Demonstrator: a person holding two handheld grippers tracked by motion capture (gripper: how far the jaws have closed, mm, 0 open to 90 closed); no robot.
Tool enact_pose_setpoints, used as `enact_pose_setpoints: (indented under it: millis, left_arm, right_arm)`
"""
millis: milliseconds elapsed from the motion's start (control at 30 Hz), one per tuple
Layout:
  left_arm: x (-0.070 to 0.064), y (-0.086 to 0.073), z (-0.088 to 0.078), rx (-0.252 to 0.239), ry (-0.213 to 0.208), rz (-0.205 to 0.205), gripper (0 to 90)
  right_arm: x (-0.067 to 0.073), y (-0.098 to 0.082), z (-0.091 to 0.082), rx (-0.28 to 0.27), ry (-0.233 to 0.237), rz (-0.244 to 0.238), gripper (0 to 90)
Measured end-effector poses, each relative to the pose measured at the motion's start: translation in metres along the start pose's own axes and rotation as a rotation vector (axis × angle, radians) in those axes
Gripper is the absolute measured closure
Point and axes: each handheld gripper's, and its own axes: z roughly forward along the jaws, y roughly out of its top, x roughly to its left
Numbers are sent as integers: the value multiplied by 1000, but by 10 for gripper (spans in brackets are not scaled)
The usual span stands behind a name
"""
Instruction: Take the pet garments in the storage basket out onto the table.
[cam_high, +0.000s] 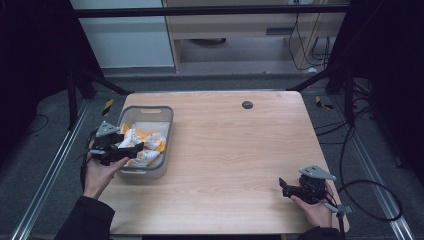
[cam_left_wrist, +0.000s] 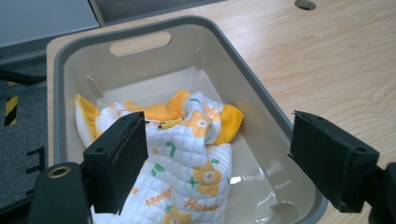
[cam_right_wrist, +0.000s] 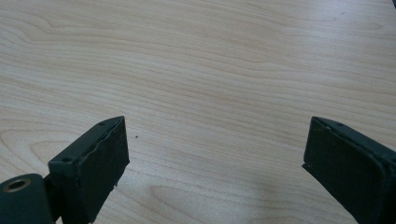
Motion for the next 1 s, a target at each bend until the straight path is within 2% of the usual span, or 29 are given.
enact_pose_setpoints:
  millis: [133, 500, 667, 1000]
  left_arm:
    - [0, 2, 5, 25, -13, 0, 185]
    - [7, 10, 17, 93, 24, 10, 201]
    - [10, 10, 24, 125, 23, -5, 216]
    - [11, 10, 37, 183, 17, 15, 244]
  right_arm:
    - [0, 0, 0, 2, 2, 2, 68]
    - [0, 0, 0, 2, 7, 3, 68]
    - [0, 0, 0, 5, 10, 7, 68]
    - [1, 0, 1, 8, 16, 6, 70]
